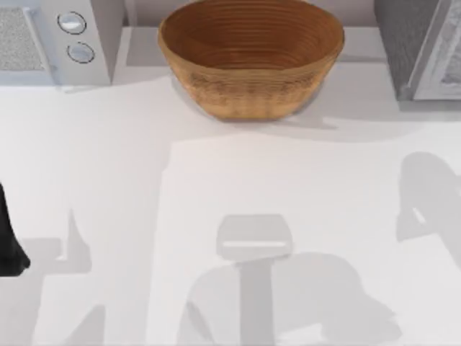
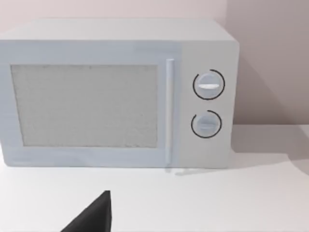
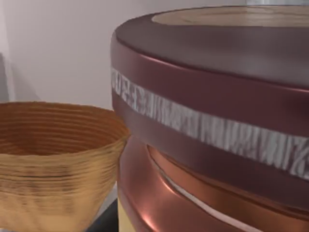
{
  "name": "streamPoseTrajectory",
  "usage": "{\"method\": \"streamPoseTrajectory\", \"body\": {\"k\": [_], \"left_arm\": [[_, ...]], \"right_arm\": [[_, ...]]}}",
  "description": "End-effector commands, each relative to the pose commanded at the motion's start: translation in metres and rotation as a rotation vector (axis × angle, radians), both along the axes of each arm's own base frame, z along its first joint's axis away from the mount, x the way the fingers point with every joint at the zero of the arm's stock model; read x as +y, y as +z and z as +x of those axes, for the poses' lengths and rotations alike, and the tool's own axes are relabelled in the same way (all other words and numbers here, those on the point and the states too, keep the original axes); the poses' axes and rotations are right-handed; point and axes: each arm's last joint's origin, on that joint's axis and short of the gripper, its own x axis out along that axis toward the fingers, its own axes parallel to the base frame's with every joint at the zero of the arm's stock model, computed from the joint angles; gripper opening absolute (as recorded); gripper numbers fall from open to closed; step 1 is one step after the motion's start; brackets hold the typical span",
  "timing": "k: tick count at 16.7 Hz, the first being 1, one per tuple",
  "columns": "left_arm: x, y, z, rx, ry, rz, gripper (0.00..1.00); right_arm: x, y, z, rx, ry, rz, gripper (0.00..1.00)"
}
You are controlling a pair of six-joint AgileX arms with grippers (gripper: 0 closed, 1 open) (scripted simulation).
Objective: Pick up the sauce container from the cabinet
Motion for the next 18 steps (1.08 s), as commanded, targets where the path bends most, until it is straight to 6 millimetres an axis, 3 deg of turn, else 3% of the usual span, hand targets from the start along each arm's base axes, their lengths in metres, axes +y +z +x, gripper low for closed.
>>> {"method": "streamPoseTrajectory", "body": {"k": [5, 10, 15, 18], "left_arm": [[0.000, 0.000, 0.000, 0.000, 0.000, 0.000, 1.00], [0.000, 0.000, 0.000, 0.000, 0.000, 0.000, 1.00], [0.000, 0.000, 0.000, 0.000, 0.000, 0.000, 1.00], [0.000, 0.000, 0.000, 0.000, 0.000, 0.000, 1.00]], "right_arm": [[0.014, -0.011, 0.051, 0.023, 0.177, -0.007, 0.00], [0.027, -0.051, 0.096, 0.049, 0.345, -0.012, 0.00], [0.036, -0.096, 0.118, 0.056, 0.467, -0.018, 0.00], [0.038, -0.112, 0.123, 0.049, 0.505, -0.023, 0.00]]}}
